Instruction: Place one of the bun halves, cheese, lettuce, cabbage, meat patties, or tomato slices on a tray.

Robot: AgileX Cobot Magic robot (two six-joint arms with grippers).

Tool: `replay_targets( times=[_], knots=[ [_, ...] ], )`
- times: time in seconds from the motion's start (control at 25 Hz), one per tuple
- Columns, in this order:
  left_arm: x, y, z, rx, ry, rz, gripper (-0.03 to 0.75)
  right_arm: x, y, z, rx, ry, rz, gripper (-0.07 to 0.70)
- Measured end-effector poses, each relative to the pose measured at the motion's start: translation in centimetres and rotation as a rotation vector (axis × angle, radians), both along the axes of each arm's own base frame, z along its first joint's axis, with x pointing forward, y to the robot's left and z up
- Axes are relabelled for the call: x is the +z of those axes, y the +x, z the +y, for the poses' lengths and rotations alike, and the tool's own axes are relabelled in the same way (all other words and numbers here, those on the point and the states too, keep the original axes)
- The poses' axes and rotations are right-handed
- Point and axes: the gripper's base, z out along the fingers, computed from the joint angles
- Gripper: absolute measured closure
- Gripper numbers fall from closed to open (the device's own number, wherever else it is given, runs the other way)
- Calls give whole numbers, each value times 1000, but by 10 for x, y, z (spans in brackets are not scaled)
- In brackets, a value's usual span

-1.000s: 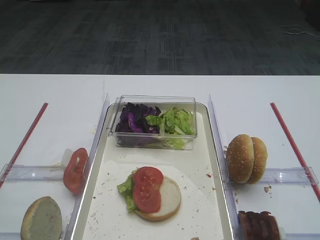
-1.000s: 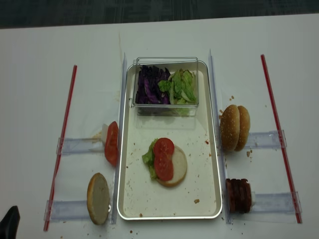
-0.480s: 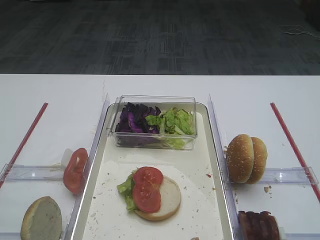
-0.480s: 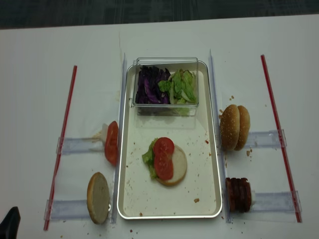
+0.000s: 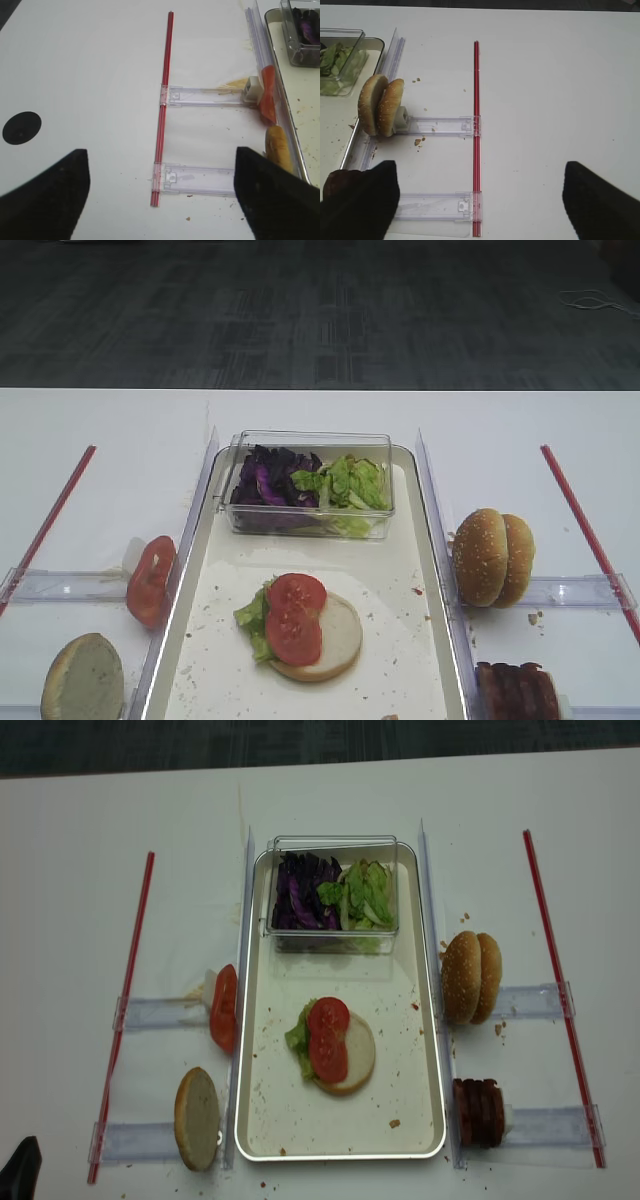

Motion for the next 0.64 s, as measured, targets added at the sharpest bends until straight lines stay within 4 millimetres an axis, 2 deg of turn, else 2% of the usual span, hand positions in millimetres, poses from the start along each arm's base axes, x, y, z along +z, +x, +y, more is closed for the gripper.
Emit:
replay_targets(
  times=[0.64],
  knots=[
    [0, 0, 0, -1, 1, 0, 153, 0, 0, 0, 0, 0, 0, -53]
  ],
)
